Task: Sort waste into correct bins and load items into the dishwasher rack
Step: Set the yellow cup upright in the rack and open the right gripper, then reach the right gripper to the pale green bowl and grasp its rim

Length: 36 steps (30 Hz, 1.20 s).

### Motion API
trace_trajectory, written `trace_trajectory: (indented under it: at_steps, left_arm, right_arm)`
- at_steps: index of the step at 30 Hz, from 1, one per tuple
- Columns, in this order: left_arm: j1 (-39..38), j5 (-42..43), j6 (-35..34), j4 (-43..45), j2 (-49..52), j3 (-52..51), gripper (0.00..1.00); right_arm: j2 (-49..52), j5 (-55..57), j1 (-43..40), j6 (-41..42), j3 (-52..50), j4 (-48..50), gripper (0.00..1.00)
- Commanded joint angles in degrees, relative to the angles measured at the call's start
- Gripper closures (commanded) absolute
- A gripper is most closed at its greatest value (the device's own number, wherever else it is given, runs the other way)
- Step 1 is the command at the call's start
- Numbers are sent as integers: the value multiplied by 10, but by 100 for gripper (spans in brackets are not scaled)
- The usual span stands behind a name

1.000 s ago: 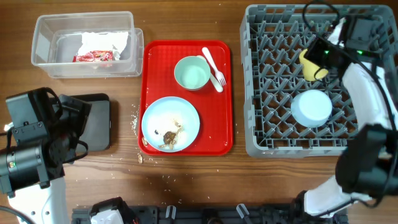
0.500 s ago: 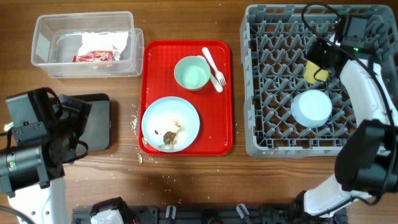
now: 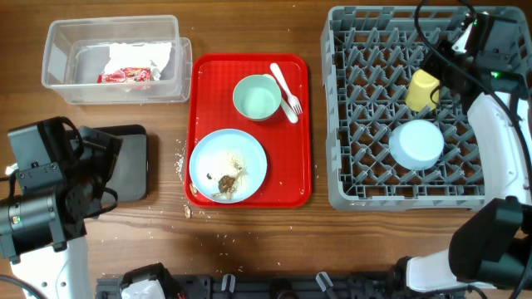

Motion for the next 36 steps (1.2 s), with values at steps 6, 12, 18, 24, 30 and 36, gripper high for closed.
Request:
trace_trajectory:
  at_steps: [6, 12, 18, 24, 30, 36]
  left_arm:
    - [2, -8, 7, 2, 0, 0, 0]
    - [2, -8, 7, 2, 0, 0, 0]
    - [2, -8, 7, 2, 0, 0, 0]
    - [2, -8, 7, 2, 0, 0, 0]
    - [2, -8, 7, 2, 0, 0, 0]
    - [2, -8, 7, 2, 0, 0, 0]
  right_arm:
    - [78, 84, 0, 41, -4, -54, 96]
    - [51, 189, -2, 90, -3, -117, 96]
    - [-37, 117, -2, 58, -3, -119, 95]
    - [-98, -346, 21, -8, -3, 12, 61]
    - [-64, -207, 236, -55, -3, 10, 36]
    - [110, -110, 416, -98, 143, -115, 30]
